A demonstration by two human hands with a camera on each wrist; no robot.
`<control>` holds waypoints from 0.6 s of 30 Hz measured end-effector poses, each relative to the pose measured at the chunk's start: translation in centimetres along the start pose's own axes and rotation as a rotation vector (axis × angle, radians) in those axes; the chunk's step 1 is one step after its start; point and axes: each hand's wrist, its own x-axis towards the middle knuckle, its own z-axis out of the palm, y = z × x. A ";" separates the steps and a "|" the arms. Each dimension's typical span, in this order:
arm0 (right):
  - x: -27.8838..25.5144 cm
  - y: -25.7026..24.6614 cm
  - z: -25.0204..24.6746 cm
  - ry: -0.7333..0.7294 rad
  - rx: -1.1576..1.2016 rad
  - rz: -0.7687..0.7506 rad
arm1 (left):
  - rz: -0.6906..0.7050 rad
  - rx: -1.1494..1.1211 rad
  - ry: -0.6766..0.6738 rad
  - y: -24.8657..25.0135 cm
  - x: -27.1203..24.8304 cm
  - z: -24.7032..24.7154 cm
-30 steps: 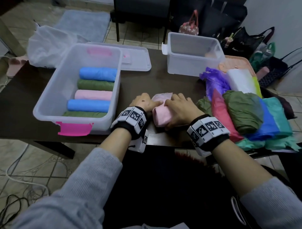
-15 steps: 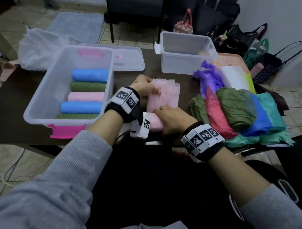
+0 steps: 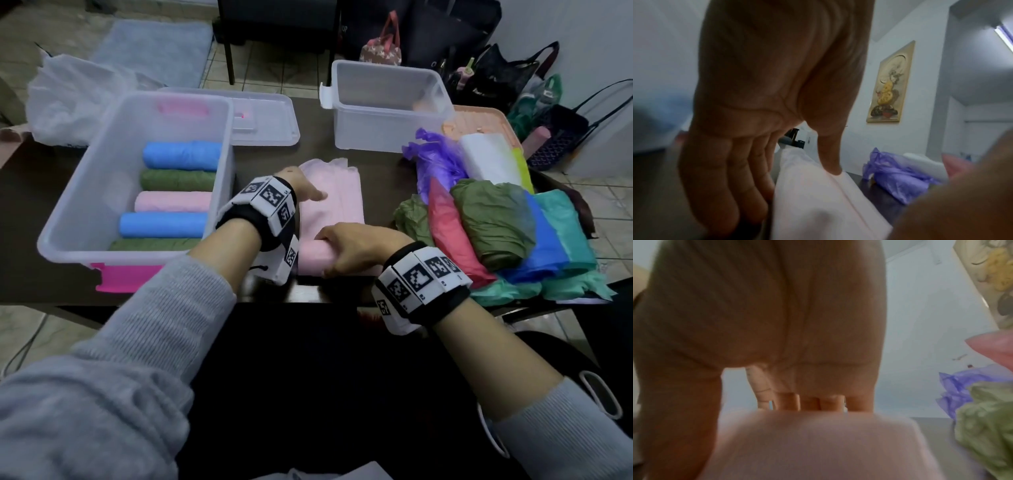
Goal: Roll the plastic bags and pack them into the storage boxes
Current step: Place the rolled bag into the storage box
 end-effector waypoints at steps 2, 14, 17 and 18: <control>-0.1 -0.2 0.0 0.008 -0.026 -0.002 | -0.022 -0.089 -0.075 0.1 0.0 0.7; -0.6 -0.6 1.5 0.104 -0.151 -0.045 | 0.005 -0.587 -0.089 1.8 -0.1 -1.0; -0.6 -0.6 1.2 0.136 -0.170 -0.061 | 0.046 -0.673 -0.047 2.8 -0.3 -2.0; -0.6 -0.7 1.2 0.133 -0.172 -0.063 | 0.064 -0.691 -0.048 3.0 -0.4 -2.4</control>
